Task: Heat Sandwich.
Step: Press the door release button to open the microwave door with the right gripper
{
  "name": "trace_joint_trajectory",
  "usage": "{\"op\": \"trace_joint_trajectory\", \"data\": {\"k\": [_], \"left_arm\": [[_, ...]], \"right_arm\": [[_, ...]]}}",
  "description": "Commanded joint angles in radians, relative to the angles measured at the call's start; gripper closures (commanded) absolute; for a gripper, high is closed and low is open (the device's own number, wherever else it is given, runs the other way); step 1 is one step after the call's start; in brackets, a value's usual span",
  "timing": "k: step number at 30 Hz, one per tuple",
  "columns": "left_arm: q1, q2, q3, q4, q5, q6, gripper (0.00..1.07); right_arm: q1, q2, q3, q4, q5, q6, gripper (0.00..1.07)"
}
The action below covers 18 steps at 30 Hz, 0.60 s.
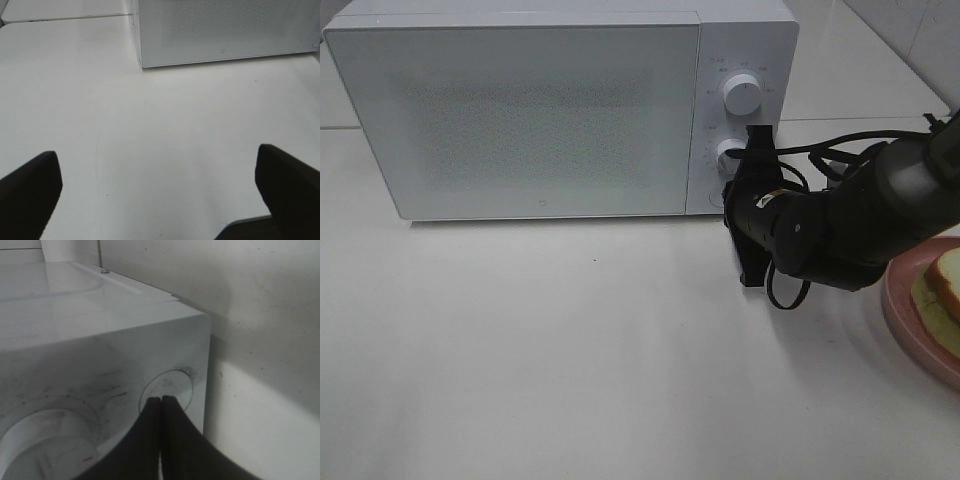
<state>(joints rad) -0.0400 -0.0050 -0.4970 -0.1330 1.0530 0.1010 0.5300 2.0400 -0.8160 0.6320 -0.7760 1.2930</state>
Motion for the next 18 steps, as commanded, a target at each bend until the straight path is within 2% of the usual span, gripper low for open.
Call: {"op": "trace_joint_trajectory", "data": {"k": [1, 18], "left_arm": [[0.001, -0.020, 0.003, -0.006, -0.015, -0.002, 0.05], [0.001, -0.020, 0.003, -0.006, -0.015, -0.002, 0.05]], "right_arm": [[-0.007, 0.012, -0.025, -0.019, 0.032, 0.005, 1.07], [-0.044, 0.047, -0.074, -0.015, -0.030, 0.008, 1.07]]}}
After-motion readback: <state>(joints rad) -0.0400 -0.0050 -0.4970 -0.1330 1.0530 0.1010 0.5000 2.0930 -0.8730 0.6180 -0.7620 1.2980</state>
